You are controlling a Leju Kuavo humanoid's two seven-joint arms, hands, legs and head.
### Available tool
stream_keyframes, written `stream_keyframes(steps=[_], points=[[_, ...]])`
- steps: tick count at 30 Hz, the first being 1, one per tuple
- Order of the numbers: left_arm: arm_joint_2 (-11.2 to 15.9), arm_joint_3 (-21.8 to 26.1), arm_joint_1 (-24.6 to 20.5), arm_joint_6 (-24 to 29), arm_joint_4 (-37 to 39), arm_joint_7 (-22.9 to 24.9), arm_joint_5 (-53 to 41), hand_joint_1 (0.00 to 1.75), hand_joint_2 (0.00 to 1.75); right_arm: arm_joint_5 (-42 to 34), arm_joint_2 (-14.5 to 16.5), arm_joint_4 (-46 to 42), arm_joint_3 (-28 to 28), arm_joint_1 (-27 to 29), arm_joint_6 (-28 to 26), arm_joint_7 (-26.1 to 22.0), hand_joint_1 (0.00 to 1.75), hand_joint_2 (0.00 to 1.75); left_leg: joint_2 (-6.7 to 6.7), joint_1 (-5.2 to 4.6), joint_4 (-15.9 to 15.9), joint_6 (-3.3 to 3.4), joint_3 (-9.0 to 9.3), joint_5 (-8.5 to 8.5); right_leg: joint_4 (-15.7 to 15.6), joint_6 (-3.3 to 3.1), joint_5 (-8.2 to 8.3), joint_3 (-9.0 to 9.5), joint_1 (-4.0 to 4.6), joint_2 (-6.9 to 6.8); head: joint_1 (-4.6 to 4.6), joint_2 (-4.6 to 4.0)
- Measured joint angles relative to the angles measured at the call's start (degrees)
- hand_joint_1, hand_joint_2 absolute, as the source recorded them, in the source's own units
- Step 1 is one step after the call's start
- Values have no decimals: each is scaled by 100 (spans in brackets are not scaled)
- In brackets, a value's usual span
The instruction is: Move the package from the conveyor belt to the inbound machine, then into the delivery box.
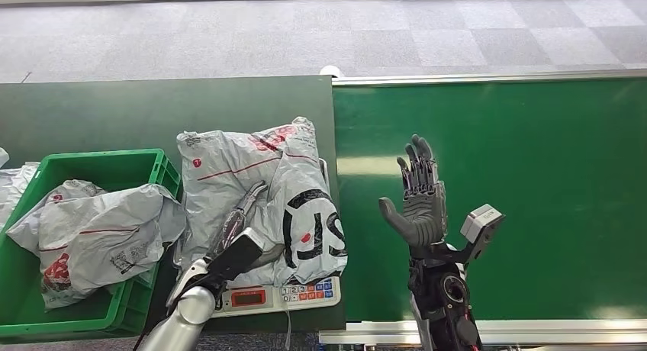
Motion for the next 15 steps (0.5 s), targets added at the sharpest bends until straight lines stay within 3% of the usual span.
stream_keyframes(steps=[2,3,6,7,9,15], points=[[-4,-34,-69,0,106,33,-211,2,175,23,15,4,-11,-4,3,2,0,175,-8,0,-1,0,6,0,0,0,-2,10,0,-8,1,0],[-6,-50,-103,0,156,34,-267,22,175,32,21,7,-17,-8,3,6,0,175,-12,0,-1,1,9,1,-1,0,-3,15,0,-14,1,0],[-12,-68,-180,-4,282,5,-305,125,175,51,38,31,-32,-27,2,19,0,175,-21,0,-2,2,21,2,-1,1,-4,31,0,-24,0,0],[-13,-69,-197,-4,314,-6,-308,144,175,55,41,41,-37,-34,2,22,0,175,-21,0,-2,2,26,2,-1,1,-4,36,0,-25,1,0],[-14,-70,-222,2,362,-28,-328,153,175,60,48,60,-49,-41,4,31,0,175,-22,-1,-2,3,35,3,-2,1,-3,48,-1,-25,1,0],[-26,-68,-234,182,418,-156,-375,157,175,84,71,116,-87,-48,20,44,0,175,-22,-1,-2,3,50,3,-2,1,-3,63,-1,-25,0,0]])
